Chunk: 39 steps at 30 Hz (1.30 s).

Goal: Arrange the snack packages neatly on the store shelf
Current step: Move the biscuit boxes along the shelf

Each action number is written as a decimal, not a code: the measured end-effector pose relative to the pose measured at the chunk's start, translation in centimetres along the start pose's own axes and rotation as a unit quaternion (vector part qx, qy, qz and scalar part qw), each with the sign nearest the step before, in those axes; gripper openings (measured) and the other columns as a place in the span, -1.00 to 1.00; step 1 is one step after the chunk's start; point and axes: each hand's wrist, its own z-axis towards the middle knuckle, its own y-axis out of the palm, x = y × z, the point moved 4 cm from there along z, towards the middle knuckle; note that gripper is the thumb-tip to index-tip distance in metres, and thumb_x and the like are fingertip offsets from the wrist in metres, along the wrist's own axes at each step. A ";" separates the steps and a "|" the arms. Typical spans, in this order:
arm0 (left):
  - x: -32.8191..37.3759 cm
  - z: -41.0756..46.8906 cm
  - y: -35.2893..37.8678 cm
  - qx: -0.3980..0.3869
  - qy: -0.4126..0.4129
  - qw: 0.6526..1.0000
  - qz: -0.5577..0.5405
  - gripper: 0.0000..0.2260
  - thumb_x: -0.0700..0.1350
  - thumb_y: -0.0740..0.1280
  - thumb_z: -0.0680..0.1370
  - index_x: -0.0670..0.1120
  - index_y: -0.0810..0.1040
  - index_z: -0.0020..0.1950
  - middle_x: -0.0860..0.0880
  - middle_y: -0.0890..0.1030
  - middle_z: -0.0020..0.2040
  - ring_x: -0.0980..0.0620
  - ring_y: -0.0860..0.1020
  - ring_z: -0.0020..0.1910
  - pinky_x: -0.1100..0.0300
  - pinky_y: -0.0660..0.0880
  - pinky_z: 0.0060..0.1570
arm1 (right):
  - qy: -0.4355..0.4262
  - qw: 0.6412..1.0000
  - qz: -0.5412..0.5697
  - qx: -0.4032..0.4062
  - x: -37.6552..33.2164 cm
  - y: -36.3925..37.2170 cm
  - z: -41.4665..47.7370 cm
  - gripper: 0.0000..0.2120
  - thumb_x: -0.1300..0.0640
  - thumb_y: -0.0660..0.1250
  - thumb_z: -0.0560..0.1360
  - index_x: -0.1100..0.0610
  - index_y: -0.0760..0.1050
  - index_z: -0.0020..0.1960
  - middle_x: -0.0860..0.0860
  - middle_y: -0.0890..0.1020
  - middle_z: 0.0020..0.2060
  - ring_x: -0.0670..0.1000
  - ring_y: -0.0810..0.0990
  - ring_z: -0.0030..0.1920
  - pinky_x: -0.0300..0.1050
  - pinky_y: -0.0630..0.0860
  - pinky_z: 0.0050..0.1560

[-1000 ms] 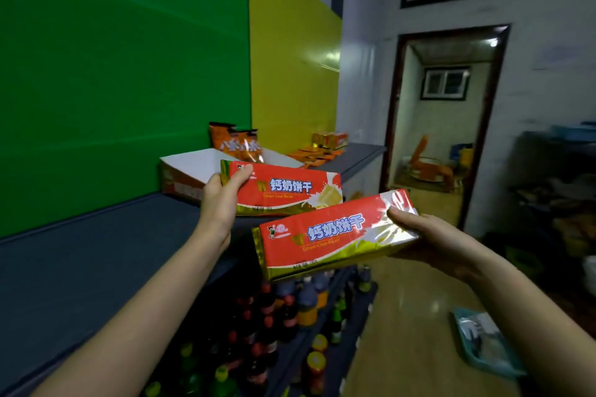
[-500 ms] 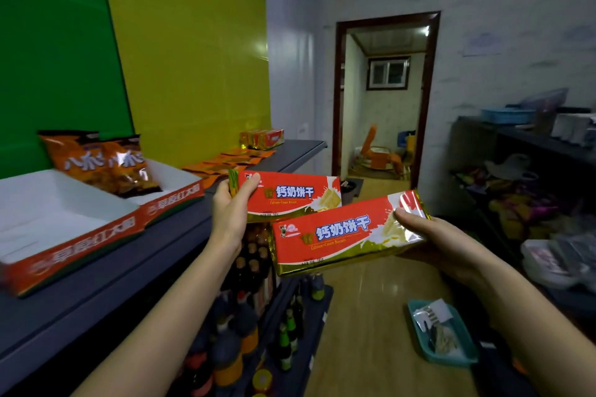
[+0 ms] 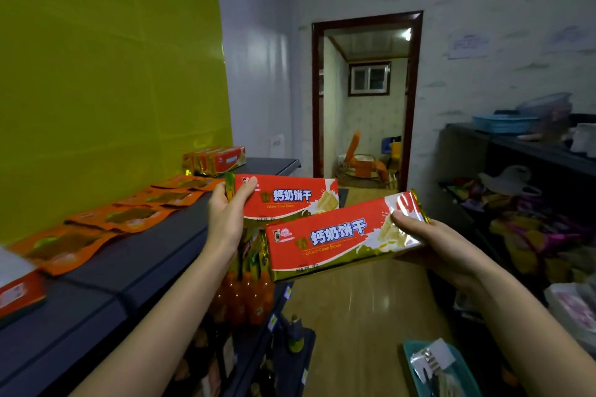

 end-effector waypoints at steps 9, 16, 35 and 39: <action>-7.6 12.8 7.7 0.063 0.022 0.998 0.012 -0.80 -0.03 0.32 0.52 -0.03 0.44 0.11 -0.03 0.65 -0.12 0.09 0.64 -0.23 0.28 0.55 -0.26 | -0.013 0.998 -0.013 -0.063 -1.8 -6.5 17.9 -0.68 -0.01 0.34 0.39 0.19 0.56 0.03 0.09 0.73 -0.20 0.01 0.71 -0.24 -0.24 0.60 -0.37; -10.7 21.9 10.2 0.160 0.060 0.984 0.040 -0.70 -0.05 0.33 0.52 -0.10 0.41 0.22 -0.08 0.64 -0.05 0.15 0.62 -0.25 0.41 0.52 -0.32 | -0.038 0.990 0.008 -0.132 -4.1 -8.0 32.7 -0.64 0.01 0.36 0.40 0.21 0.58 0.08 0.14 0.71 -0.03 0.12 0.67 -0.03 0.04 0.60 0.07; -17.4 42.4 5.3 0.302 0.075 0.945 0.107 -0.73 -0.08 0.31 0.53 -0.10 0.33 0.17 -0.06 0.58 -0.05 0.08 0.55 -0.23 0.20 0.49 -0.22 | -0.083 0.948 0.074 -0.298 -2.6 3.5 63.6 -0.14 -0.20 0.59 -0.06 0.19 0.55 0.14 0.06 0.71 -0.03 0.00 0.70 -0.04 -0.21 0.64 -0.14; -19.7 45.2 5.0 0.325 0.073 0.936 0.110 -0.87 -0.12 0.33 0.52 -0.02 0.42 0.01 -0.08 0.62 -0.07 0.13 0.62 -0.31 0.37 0.55 -0.36 | -0.067 0.934 0.102 -0.335 -1.6 6.3 68.8 -0.10 -0.19 0.62 -0.13 0.21 0.55 0.11 0.08 0.72 -0.09 0.00 0.71 -0.13 -0.22 0.64 -0.23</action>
